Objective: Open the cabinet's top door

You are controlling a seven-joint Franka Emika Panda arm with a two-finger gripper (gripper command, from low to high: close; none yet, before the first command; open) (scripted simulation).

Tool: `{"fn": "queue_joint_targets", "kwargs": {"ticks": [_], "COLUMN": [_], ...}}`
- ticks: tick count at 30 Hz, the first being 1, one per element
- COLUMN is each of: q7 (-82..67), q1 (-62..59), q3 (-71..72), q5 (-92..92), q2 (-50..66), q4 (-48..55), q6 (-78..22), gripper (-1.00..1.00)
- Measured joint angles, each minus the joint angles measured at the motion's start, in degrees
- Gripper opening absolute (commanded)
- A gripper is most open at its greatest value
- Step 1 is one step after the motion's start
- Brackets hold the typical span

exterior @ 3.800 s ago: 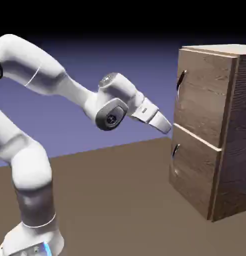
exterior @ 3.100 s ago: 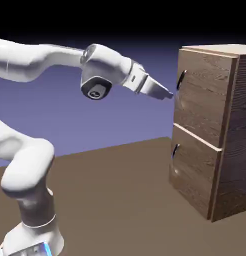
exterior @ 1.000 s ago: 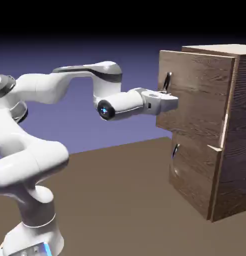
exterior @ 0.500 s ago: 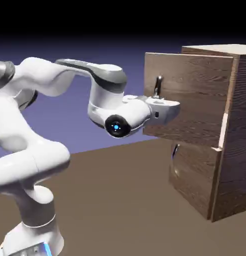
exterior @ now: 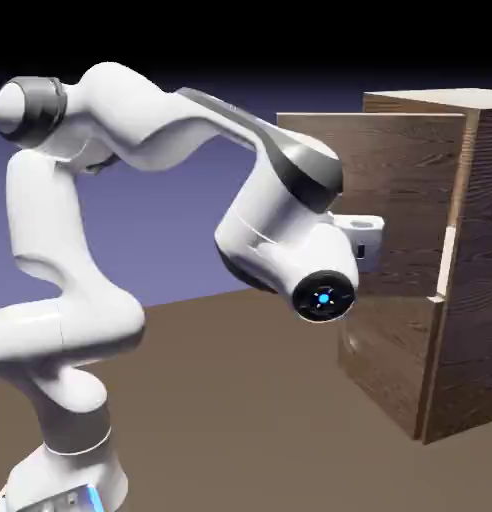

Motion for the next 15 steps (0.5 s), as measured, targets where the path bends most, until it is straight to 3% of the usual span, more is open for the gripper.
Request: {"fn": "queue_joint_targets", "kwargs": {"ticks": [14,15], "q7": [-1.7,-1.5], "q1": [-2.0,-1.9], "q3": [5.5,5.7], "q5": [-23.2,-24.0], "q2": [29.0,30.1], "q4": [22.7,23.6], "q6": [-1.2,-1.2], "gripper": [-1.00,1.00]}}
